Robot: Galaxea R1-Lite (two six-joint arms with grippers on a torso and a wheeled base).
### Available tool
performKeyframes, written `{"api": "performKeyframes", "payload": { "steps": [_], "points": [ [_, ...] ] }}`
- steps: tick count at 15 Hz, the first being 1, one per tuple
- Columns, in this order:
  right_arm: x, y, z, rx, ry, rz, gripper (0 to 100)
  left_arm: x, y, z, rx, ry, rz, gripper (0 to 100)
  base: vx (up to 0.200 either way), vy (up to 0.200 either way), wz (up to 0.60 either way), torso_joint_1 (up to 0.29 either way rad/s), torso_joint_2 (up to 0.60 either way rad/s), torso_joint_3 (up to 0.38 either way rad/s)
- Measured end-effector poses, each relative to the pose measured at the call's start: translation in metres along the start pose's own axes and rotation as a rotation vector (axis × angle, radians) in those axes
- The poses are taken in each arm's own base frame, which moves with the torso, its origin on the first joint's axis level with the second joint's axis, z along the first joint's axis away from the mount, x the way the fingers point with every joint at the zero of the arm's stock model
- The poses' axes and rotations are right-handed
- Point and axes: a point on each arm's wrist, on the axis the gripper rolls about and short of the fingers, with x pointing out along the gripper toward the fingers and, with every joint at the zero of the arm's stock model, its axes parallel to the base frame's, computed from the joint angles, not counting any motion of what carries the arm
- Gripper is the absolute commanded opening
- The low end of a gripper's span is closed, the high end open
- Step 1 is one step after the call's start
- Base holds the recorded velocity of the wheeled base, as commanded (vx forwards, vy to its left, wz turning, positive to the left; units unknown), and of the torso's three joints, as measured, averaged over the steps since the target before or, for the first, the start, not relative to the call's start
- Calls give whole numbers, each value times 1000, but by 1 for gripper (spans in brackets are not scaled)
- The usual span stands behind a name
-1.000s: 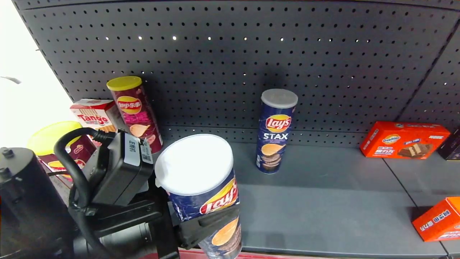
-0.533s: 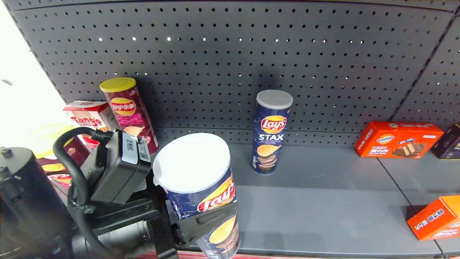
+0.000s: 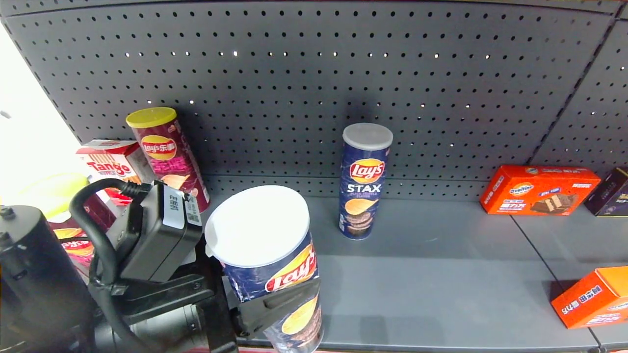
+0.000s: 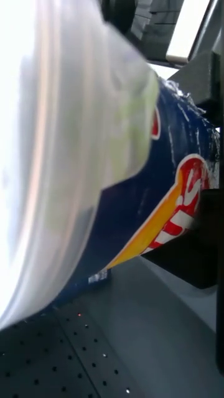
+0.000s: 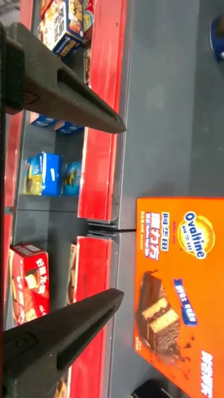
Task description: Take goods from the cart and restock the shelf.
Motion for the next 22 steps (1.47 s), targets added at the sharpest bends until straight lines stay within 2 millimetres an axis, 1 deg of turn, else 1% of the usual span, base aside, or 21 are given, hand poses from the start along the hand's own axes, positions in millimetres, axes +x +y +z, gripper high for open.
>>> {"api": "performKeyframes", "payload": {
  "steps": [1, 3, 5, 7, 9, 11, 14, 16, 18, 20, 22],
  "points": [
    [-1, 0, 6, 0, -13, 8, 100, -1, 1, 0, 5, -1, 6, 0, 0, 0, 0, 0, 0, 0],
    [-4, 0, 33, -2, -50, 28, 100, -5, 5, -2, 8, 6, 32, 0, 0, 0, 0, 0, 0, 0],
    [-2, 0, 71, -25, -63, 99, 100, -8, 10, -4, 5, 9, 45, 0, 0, 0, 0, 0, 0, 0],
    [8, 1, 99, -45, -43, 245, 100, -10, 17, -3, 3, 4, 51, 0, 0, 0, 0, 0, 0, 0],
    [21, 3, 112, -49, 1, 369, 100, -14, 25, -4, 1, 3, 55, 0, 0, 0, 0, 0, 0, 0],
    [33, 4, 121, -46, 41, 409, 100, -16, 31, -4, -1, 2, 65, 0, 0, 0, 0, 0, 0, 0],
    [64, 9, 140, -45, 57, 460, 100, -17, 35, -3, 0, -2, 70, 0, 0, 0, 0, 0, 0, 0],
    [91, 15, 151, -51, 45, 487, 100, -16, 35, -4, -3, 4, 70, 0, 0, 0, 0, 0, 0, 0],
    [125, 22, 160, -74, 5, 509, 100, -15, 36, -5, -5, 8, 71, 0, 0, 0, 0, 0, 0, 0],
    [158, 30, 163, -86, -33, 563, 100, -14, 37, -5, -7, 10, 71, 0, 0, 0, 0, 0, 0, 0],
    [184, 40, 162, -92, -50, 700, 100, -14, 36, -6, -8, 12, 70, 0, 0, 0, 0, 0, 0, 0]
  ]
}}
